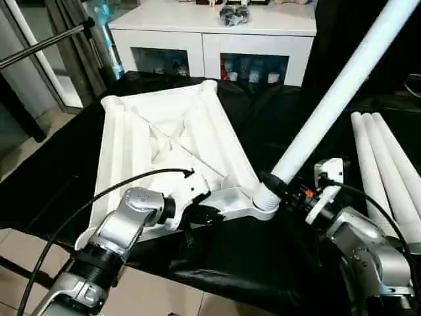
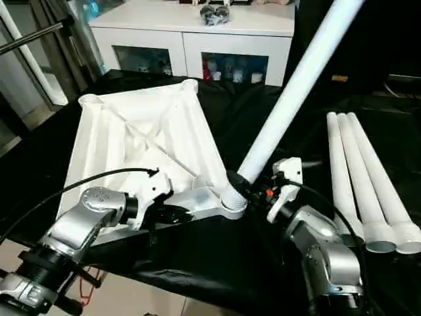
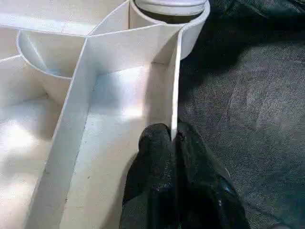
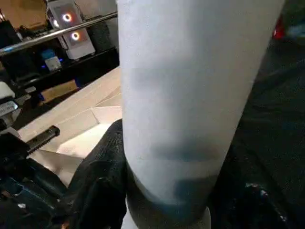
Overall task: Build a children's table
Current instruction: Insert table leg to table base
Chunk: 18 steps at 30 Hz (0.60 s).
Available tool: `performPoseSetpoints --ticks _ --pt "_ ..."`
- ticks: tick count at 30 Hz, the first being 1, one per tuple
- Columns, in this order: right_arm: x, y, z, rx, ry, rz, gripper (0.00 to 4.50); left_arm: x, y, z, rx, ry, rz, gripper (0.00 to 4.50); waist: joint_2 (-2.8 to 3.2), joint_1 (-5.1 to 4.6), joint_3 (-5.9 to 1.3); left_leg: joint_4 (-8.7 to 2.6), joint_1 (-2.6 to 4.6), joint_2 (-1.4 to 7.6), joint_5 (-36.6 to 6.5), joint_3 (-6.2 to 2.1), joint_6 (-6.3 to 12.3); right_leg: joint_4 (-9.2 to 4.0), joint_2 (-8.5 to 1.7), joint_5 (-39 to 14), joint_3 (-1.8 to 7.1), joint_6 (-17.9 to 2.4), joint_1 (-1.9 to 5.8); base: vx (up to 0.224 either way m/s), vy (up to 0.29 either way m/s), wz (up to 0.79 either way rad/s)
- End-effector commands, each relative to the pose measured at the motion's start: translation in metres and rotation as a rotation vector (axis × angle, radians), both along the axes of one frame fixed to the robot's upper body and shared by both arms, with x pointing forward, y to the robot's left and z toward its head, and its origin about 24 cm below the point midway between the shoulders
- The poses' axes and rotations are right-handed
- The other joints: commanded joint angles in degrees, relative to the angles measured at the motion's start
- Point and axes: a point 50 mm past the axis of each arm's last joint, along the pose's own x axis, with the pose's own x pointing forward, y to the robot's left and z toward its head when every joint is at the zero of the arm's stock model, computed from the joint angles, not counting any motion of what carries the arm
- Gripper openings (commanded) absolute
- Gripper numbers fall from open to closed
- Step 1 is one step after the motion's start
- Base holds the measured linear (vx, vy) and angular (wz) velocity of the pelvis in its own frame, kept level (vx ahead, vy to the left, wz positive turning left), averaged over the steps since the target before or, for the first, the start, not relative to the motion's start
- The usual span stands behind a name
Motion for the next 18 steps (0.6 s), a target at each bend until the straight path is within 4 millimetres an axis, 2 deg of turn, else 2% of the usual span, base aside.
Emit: performPoseSetpoints --ticks 1,8,12,18 --pt "-0.007 -0.004 -0.022 -0.089 0.105 -0.021 1.86 0.007 0.007 0.002 0.031 -0.016 0.047 0.00 -0.69 0.00 -2.28 -4.75 0.89 4.34 -13.61 -2.05 1.88 -4.86 -5.26 -11.99 2.59 -12.72 1.96 0.000 0.000 0.00" --pt "-0.009 0.007 -0.021 -0.175 0.078 0.063 1.86 0.007 0.006 0.002 0.022 -0.018 0.046 0.00 -0.51 -0.23 -2.30 -4.86 0.84 4.42 -13.77 -2.12 1.82 -4.93 -5.16 -11.75 2.65 -12.23 1.86 0.000 0.000 0.00" --pt "-0.012 0.013 -0.021 -0.207 0.080 0.110 1.86 0.006 0.006 0.001 0.023 -0.015 0.039 0.00 -0.74 -0.23 -2.28 -4.86 0.82 4.41 -13.88 -2.05 1.97 -5.00 -5.21 -11.82 2.71 -12.15 1.87 0.000 0.000 0.00" --pt "-0.007 0.018 -0.022 -0.245 0.076 0.169 1.86 0.004 0.006 0.000 0.020 -0.012 0.024 0.00 -0.73 -0.37 -2.14 -4.94 0.84 4.38 -15.06 -2.10 1.91 -5.17 -5.20 -14.33 2.70 -11.89 1.71 0.000 0.000 0.00"
